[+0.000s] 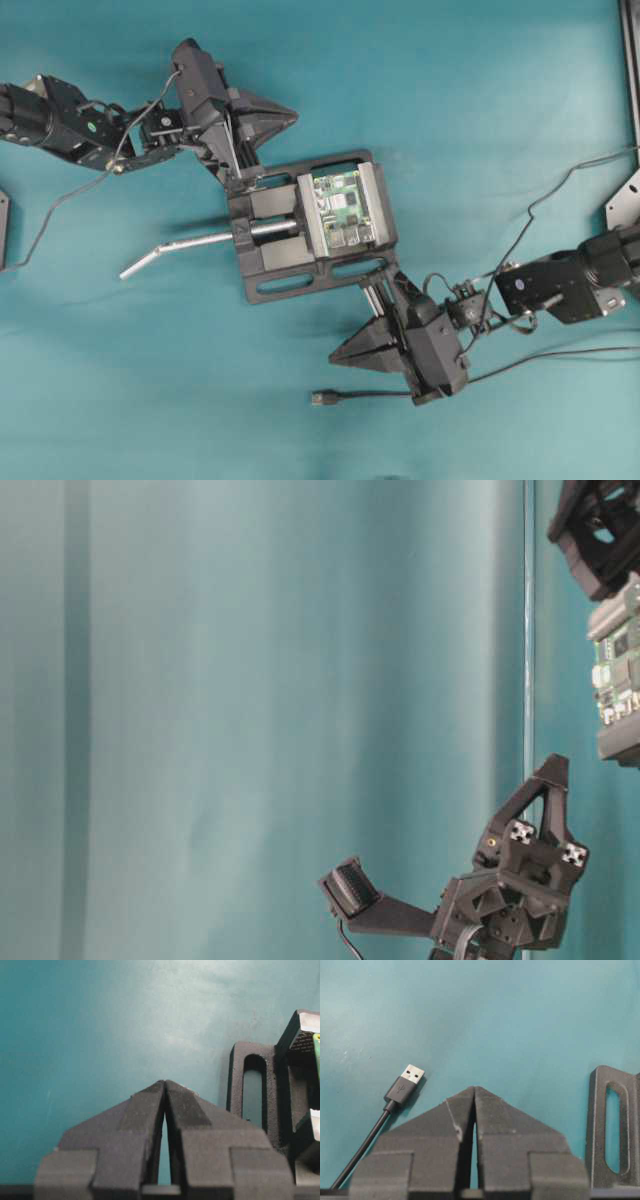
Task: Insert the USB into the fixed PCB.
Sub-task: 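Move the right gripper down over the black USB-A plug and open it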
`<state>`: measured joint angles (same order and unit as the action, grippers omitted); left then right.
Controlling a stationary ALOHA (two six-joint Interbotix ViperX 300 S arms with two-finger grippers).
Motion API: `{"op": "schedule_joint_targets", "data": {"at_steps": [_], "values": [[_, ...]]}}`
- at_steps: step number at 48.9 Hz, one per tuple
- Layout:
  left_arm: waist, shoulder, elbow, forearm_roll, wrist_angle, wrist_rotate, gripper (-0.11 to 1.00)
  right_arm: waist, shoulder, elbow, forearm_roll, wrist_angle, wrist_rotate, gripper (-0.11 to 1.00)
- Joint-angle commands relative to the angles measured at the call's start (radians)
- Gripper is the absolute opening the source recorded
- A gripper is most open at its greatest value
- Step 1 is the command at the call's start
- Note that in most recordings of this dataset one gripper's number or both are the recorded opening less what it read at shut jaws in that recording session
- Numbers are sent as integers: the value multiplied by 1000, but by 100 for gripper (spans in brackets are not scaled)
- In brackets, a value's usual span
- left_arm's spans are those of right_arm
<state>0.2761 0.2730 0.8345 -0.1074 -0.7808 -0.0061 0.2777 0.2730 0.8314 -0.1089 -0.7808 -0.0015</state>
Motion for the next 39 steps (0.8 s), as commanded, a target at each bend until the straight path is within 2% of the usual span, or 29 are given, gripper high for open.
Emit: {"op": "schedule_joint_targets", "data": {"at_steps": [1,5,15,26,31,36,39], "values": [[-6,-98,-18,29,57,9,-1,25,-20,-15,14,-17,17,0],[-6,-156,-20,29,153,3,0,46,-26,-12,78,-52,32,0],[-49,-302,-12,32,370,-3,0,126,-75,11,305,-153,58,0],[-107,-391,15,32,453,-32,0,209,-84,9,502,-153,57,0],[-121,-419,37,32,459,-61,0,229,-83,9,552,-153,46,0],[-127,-446,57,32,459,-112,0,238,-74,9,560,-153,29,5],[-127,-462,67,31,459,-135,0,239,-66,8,565,-153,21,12]]}}
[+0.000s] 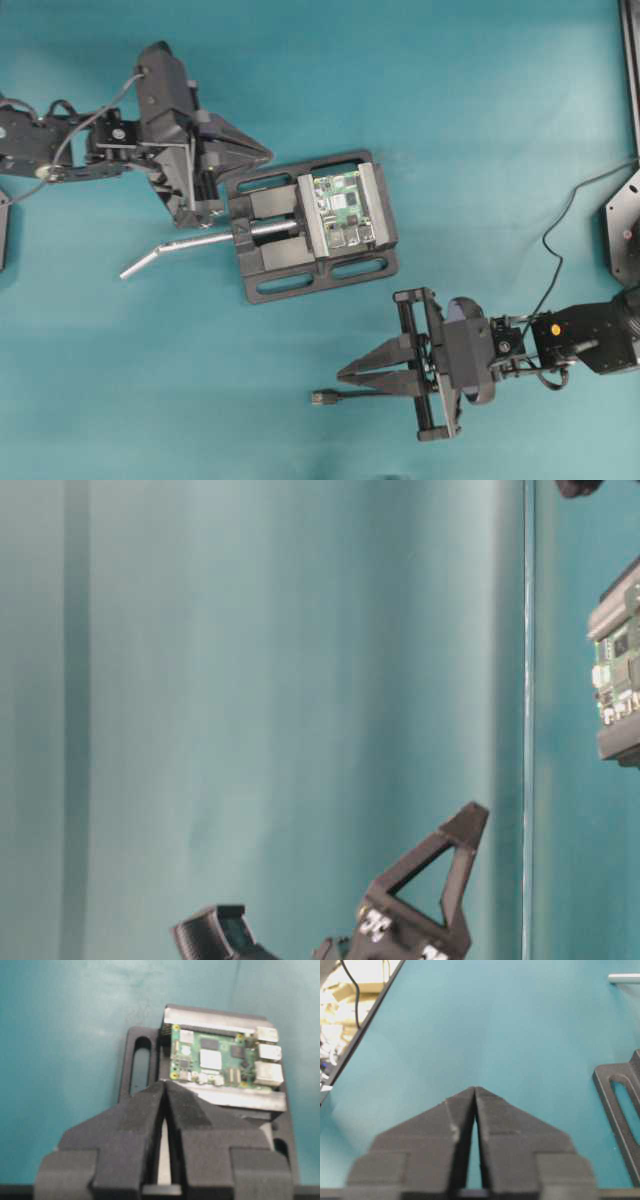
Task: Insert the USB into the fixed PCB.
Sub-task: 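Move the right gripper down over the black USB-A plug and open it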
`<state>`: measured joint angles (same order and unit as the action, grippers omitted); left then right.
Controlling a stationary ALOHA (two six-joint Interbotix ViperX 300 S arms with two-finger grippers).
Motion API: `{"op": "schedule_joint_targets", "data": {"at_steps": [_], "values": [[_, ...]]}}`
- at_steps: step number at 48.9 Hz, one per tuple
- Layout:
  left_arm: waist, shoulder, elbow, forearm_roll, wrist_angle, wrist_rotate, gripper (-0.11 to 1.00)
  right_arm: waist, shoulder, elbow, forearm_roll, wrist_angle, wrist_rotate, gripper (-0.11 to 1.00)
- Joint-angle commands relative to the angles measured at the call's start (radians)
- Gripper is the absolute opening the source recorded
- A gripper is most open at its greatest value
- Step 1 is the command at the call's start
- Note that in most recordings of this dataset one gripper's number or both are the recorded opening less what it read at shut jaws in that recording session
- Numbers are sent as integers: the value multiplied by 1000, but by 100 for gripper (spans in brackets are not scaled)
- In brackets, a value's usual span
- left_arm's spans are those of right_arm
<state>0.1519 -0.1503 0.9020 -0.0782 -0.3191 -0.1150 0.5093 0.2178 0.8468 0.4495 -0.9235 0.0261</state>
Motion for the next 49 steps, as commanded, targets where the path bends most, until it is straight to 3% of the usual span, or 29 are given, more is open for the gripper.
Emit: {"op": "schedule_joint_targets", "data": {"at_steps": [1,8,12,19,28,37,49], "values": [[-3,-44,2,3,-3,-31,1,11,-6,-9,8,-11,-9,16],[-9,-86,23,5,-3,-41,5,20,31,-15,8,-11,-12,50],[-9,-110,35,5,-2,-40,6,31,60,-28,9,-8,-12,60],[-9,-152,74,5,-3,-41,6,57,109,-67,17,-11,-12,60],[-9,-179,97,5,-2,-40,6,72,155,-97,72,-8,-18,60],[-9,-186,112,5,-3,-40,6,78,179,-115,100,-8,-72,60],[-8,-187,126,5,-3,-40,6,80,195,-121,189,-8,-95,60]]}}
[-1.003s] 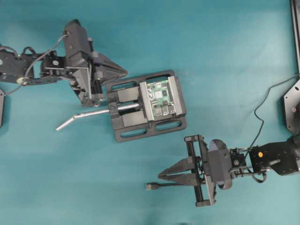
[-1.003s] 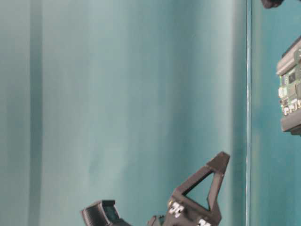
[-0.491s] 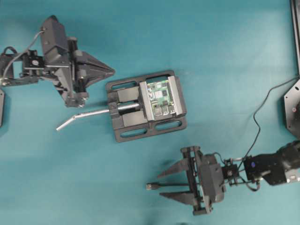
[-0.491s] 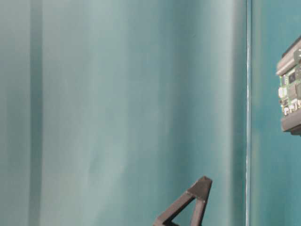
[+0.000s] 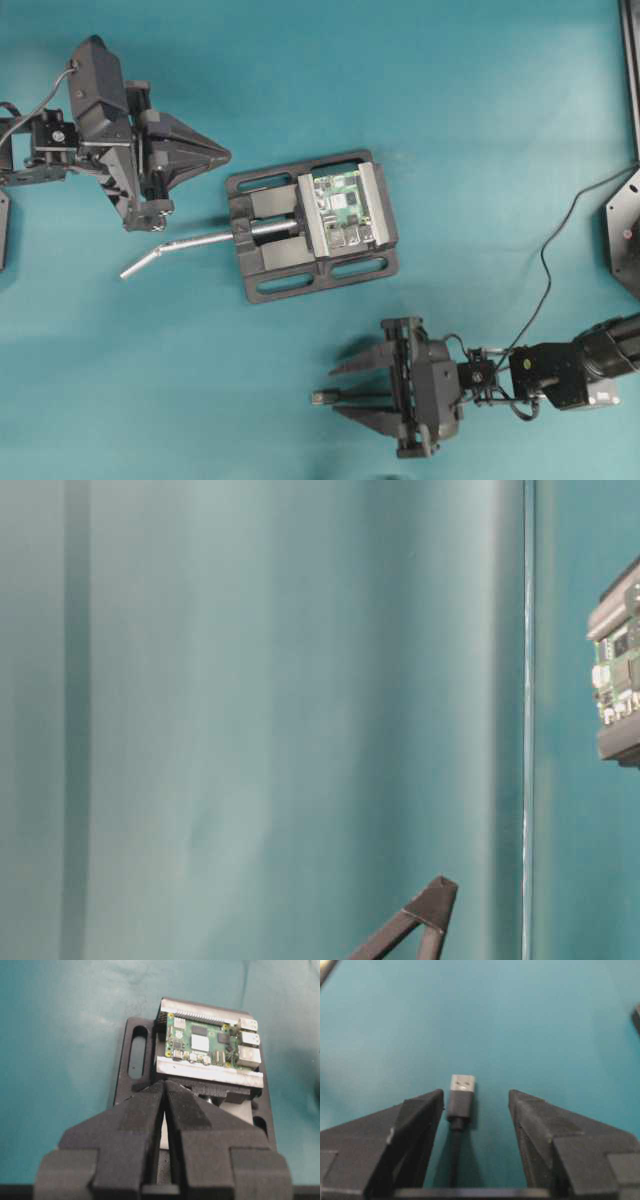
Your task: Insert the USB into the fixed PCB.
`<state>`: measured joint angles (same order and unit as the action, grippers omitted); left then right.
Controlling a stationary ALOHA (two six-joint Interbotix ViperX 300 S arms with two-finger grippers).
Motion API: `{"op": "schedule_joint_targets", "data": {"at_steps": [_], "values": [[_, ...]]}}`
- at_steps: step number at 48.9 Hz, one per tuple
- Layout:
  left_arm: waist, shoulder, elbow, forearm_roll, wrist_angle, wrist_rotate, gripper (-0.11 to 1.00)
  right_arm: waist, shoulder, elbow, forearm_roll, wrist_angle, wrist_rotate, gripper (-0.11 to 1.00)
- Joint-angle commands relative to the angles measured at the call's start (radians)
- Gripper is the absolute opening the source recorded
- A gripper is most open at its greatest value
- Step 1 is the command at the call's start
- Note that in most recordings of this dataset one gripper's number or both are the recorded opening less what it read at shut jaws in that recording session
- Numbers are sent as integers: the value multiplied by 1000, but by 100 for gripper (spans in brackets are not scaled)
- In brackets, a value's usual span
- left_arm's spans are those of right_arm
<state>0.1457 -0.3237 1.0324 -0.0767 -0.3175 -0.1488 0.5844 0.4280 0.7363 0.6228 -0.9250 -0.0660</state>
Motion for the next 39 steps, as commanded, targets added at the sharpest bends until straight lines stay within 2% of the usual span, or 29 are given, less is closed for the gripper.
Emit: {"op": "schedule_joint_targets", "data": {"at_steps": [1,21,39], "values": [[-3,-15,-3,3,-5,-6,6,6,-14,-11,18,-6,-3,60],[-2,-75,48,3,-5,-6,6,44,18,-35,20,23,-5,60],[-3,-135,97,3,0,-8,6,46,31,-44,25,23,-8,60]]}}
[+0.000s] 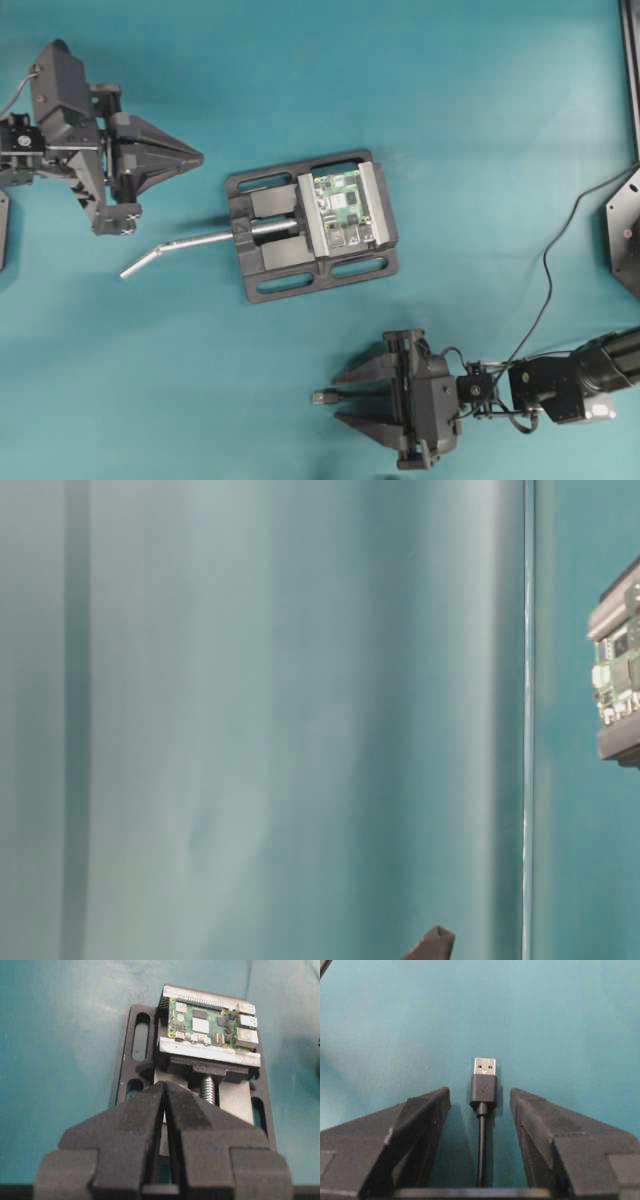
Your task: Insert the USB into the fixed PCB.
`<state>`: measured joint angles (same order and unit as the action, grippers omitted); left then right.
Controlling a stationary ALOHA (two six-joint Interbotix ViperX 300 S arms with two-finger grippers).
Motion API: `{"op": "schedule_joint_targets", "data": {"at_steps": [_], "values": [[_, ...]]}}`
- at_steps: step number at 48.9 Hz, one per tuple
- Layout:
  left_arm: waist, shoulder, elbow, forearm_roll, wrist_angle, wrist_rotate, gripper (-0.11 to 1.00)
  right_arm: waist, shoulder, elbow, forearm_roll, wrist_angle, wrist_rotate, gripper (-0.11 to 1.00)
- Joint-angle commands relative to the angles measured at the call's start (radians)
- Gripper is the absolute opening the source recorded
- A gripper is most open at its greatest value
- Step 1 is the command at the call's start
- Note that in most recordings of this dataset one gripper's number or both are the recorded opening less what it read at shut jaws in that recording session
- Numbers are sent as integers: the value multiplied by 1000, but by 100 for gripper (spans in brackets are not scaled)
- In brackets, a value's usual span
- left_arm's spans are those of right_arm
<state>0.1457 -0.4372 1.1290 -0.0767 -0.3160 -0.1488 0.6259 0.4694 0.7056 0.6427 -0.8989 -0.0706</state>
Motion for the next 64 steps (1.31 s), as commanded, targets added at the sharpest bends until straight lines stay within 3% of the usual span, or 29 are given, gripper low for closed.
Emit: {"op": "schedule_joint_targets", "data": {"at_steps": [1,13,30,58,64], "values": [[-2,-25,3,3,0,-8,6,5,-11,-14,8,-3,-6,60],[-3,-69,37,3,14,-9,6,5,-3,-17,58,-3,-32,55],[-3,-201,112,3,103,-11,6,5,-2,-17,201,-3,-35,22],[-3,-641,225,3,293,-12,6,21,-26,-20,222,-63,-40,22],[-2,-707,232,5,348,-11,6,29,-66,-18,249,-80,-41,21]]}}
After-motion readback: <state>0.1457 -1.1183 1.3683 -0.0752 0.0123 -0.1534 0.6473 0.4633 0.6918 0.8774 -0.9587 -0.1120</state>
